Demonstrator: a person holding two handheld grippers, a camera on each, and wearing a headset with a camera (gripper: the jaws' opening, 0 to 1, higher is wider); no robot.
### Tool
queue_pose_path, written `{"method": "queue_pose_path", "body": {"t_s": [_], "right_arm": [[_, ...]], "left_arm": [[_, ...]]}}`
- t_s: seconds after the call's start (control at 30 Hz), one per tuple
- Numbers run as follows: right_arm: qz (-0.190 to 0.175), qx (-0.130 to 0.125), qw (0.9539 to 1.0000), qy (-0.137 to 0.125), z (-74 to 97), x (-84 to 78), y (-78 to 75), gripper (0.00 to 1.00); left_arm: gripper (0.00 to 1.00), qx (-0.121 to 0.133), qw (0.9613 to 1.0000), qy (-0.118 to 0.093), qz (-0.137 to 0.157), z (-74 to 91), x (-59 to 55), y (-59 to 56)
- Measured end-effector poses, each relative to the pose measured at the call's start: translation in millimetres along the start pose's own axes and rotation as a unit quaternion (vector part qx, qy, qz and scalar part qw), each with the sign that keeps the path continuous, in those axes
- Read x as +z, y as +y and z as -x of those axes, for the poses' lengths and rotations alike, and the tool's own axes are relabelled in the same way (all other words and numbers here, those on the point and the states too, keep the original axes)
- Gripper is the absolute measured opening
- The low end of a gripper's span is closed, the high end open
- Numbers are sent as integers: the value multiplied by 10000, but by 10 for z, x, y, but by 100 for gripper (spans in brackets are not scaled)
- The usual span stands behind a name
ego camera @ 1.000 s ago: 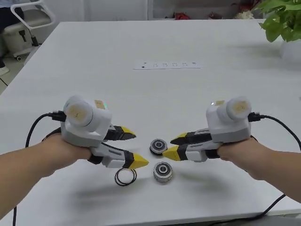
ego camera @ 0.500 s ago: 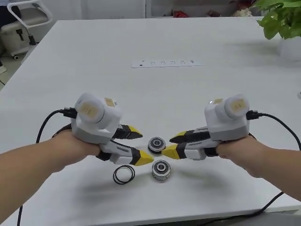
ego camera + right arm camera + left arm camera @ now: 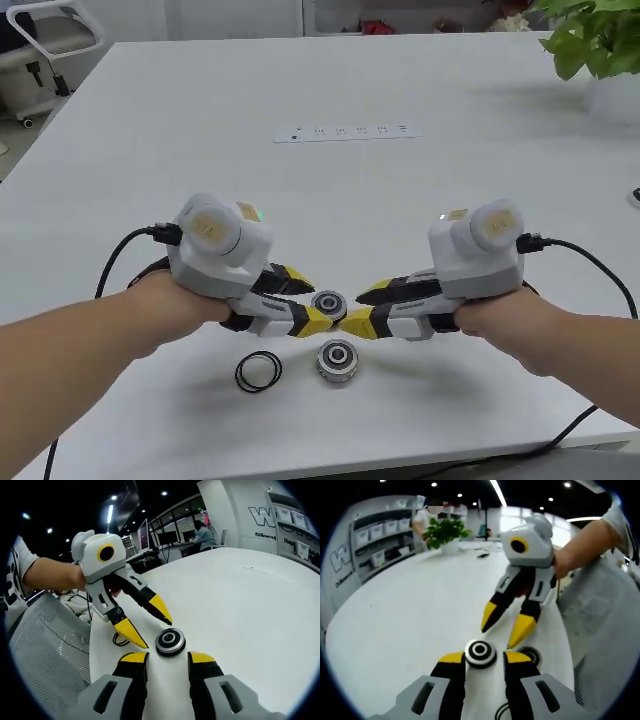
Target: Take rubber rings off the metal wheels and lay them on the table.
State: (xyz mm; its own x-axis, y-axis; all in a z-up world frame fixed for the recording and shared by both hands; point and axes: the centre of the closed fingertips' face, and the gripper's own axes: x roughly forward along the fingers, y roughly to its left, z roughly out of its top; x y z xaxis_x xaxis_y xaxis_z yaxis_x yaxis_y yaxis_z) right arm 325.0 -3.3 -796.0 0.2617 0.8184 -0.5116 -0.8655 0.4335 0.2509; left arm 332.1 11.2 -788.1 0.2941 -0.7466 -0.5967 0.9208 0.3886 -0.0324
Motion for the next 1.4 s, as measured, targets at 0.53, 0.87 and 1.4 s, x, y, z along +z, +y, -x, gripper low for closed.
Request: {"method": "queue_pose_path", "body": {"t_s": [0.53, 0.87, 1.4], "right_arm": [[12, -1, 10000, -10, -56, 17, 0, 28], [161, -65, 9998, 127, -209, 11, -7, 26], [396, -86, 9989, 233, -176, -53, -21, 19]], "left_arm": [[14, 207, 9998, 43, -40, -90, -13, 65], [14, 262, 9996, -71, 20, -74, -6, 49], [13, 314, 9993, -150, 121, -70, -19, 52]]}}
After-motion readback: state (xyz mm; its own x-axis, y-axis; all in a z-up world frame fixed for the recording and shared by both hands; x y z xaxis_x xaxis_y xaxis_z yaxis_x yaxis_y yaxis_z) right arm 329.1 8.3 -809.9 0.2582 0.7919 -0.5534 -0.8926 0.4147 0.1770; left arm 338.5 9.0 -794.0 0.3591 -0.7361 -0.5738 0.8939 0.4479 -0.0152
